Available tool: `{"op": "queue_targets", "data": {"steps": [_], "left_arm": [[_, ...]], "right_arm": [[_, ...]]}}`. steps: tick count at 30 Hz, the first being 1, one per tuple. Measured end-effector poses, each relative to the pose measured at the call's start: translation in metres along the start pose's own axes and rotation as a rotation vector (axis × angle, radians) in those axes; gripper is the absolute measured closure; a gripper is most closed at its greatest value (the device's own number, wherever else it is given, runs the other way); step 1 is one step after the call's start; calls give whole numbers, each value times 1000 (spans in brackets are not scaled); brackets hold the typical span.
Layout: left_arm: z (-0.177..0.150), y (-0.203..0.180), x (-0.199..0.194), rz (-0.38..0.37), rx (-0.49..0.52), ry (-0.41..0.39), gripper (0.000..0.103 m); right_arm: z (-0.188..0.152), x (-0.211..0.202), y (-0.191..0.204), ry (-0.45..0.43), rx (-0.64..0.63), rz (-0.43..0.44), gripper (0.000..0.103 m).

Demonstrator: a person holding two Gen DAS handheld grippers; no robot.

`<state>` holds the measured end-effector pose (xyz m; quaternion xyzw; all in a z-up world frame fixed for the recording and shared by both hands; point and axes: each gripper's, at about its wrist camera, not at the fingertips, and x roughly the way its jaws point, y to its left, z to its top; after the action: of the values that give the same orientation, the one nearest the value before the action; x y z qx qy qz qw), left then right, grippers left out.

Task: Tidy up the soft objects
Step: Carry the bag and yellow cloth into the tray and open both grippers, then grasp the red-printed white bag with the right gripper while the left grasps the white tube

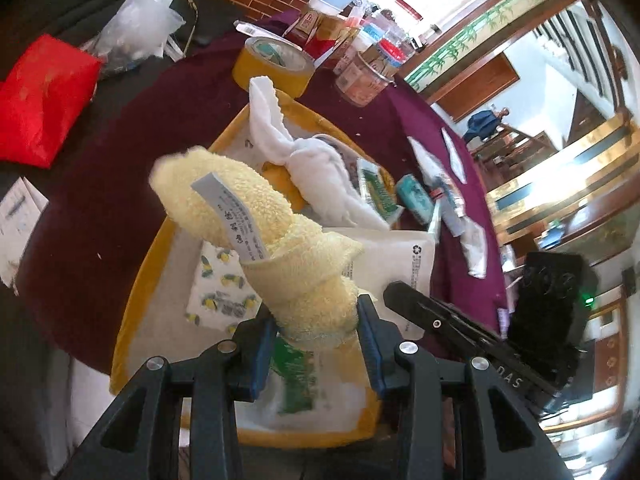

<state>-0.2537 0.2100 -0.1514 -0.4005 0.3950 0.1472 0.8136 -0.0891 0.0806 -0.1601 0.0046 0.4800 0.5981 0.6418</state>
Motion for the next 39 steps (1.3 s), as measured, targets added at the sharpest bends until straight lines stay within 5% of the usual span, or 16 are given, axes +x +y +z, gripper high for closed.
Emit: {"op": "queue_targets", "data": {"steps": [5,11,14,19,24,39], "left_arm": [[-3,-3,10,123,54,-45,55],[-11,-9,16,246,103,-111,30],[-19,-20,10,339,156,-184,27],[-33,-43,-4,384,189,-254,26],[-45,-86,-7,367,303,-313,16],[-34,-175,78,353,415,-150,16]], "right_arm": [[-2,11,2,26,-39,-124,91],[-10,-7,3,-10,-48,-129,60],[-17,-30,7,-60,-75,-118,54],[-24,-70,-7,-138,-87,-109,43],[-29,-108,-45,-192,-30,-171,42],[-23,-196,-166,-272,176,-350,38]]}}
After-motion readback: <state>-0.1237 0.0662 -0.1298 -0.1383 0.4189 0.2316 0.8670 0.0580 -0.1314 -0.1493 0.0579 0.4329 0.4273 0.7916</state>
